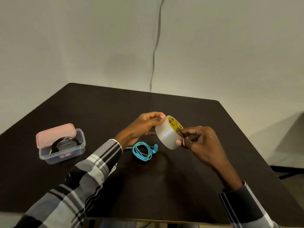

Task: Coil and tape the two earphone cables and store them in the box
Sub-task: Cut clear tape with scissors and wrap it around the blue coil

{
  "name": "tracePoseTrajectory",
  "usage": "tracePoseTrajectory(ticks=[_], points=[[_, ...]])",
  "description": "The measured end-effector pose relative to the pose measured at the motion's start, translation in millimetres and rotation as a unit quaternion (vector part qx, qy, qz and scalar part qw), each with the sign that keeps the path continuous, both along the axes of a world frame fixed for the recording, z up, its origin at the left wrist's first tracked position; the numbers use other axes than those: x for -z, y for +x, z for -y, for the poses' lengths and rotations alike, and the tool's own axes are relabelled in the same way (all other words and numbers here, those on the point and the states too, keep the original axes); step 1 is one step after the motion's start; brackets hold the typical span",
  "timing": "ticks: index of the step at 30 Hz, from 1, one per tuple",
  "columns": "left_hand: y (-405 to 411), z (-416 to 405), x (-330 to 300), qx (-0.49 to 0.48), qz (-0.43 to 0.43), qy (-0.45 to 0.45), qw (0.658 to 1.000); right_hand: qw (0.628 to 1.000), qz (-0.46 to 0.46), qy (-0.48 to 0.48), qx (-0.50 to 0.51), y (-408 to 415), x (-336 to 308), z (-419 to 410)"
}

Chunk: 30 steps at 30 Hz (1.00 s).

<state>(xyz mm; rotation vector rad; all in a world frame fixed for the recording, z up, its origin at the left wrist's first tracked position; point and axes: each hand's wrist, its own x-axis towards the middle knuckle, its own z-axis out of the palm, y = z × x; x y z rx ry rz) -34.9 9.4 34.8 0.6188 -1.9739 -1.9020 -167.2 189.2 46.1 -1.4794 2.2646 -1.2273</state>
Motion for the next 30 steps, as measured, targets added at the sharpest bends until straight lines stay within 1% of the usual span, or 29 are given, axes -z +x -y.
tracePoseTrajectory(ticks=[5, 10, 13, 16, 19, 30], points=[[10, 6, -5, 0.002, -0.039, 0.005, 0.999, 0.999, 0.002, -0.033, -0.021, -1, 7, 6], [10, 13, -11, -0.04, -0.05, -0.006, 0.998, 0.995, 0.051, -0.073, -0.05, -4, 10, 12], [10, 18, -13, -0.041, -0.025, 0.022, 0.999, 0.987, 0.101, -0.097, -0.079, -5, 11, 13], [12, 20, -14, 0.005, 0.022, 0.073, 0.997, 0.978, 0.122, -0.114, -0.123, -7, 11, 12], [14, 21, -17, 0.018, 0.022, 0.103, 0.994, 0.97, 0.142, -0.128, -0.149, -10, 13, 13], [18, 32, -14, -0.011, 0.006, 0.062, 0.998, 0.959, 0.14, -0.14, -0.201, -11, 24, 20]])
